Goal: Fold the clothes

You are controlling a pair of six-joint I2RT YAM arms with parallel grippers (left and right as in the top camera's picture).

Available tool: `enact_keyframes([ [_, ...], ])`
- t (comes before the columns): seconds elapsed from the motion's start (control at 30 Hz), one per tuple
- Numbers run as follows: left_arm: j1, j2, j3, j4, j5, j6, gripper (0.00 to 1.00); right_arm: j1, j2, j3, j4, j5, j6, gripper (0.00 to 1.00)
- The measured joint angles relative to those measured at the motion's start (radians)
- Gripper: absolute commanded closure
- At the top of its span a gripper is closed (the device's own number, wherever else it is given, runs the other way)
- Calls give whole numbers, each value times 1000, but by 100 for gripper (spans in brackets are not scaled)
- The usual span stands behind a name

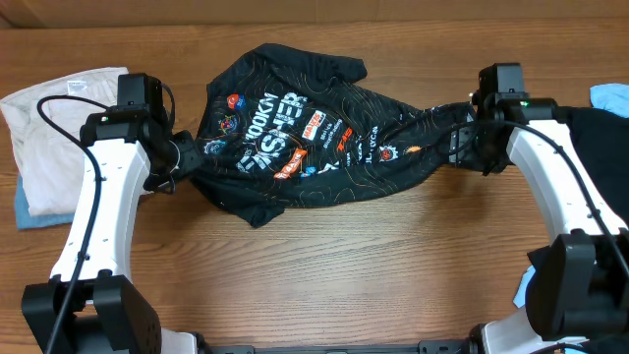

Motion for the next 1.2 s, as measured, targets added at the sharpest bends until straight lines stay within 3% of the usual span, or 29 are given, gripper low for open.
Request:
enact_keyframes([
  [0.23,0,0,0,0,0,0,96,0,2,0,28,-46,1,38],
  [0.5,0,0,0,0,0,0,96,0,70,0,71,-172,6,37],
  [0.93,0,0,0,0,0,0,96,0,198,-13,179,-211,14,41],
  [1.1,0,0,0,0,0,0,96,0,250,-14,200,-211,19,56],
  [1.2,0,0,0,1,0,0,96,0,262,-14,205,-211,17,78],
])
